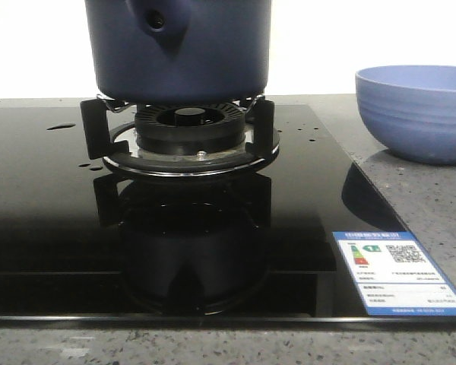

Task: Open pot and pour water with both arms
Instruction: 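Grasp the purple lid knob with the left gripper and lift the lid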

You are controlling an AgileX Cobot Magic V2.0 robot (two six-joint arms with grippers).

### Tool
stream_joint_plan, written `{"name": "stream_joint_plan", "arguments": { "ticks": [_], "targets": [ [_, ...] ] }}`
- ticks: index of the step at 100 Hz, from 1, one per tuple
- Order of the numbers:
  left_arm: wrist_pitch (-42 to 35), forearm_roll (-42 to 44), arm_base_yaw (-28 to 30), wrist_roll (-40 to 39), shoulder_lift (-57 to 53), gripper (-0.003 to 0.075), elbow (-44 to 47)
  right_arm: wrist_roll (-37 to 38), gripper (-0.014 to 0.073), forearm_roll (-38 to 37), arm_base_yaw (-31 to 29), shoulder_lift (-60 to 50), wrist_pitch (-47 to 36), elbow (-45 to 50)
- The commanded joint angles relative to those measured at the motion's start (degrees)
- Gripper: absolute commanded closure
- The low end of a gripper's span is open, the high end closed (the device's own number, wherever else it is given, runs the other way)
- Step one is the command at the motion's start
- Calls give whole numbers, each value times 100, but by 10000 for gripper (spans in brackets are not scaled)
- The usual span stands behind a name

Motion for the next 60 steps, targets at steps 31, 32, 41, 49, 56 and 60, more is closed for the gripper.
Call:
{"name": "stream_joint_plan", "arguments": {
  "ticks": [31,32,41,49,56,60],
  "targets": [
    [1944,315,-44,1601,1962,739,-2761,-1442,648,-341,118,2150,1251,-2385],
    [1982,315,-44,1621,1981,739,-2813,-1457,648,-341,133,2199,1264,-2404],
    [2074,243,-179,1852,2139,739,-3052,-1519,650,-341,253,2435,1291,-2585],
    [2074,-21,-437,2343,2238,739,-3168,-1533,650,-341,342,2601,1278,-2694],
    [2038,-224,-656,2663,2343,737,-3221,-1707,649,-330,414,2683,1278,-2781],
    [2008,-335,-755,2755,2406,732,-3247,-1784,645,-302,441,2730,1278,-2837]
  ]
}}
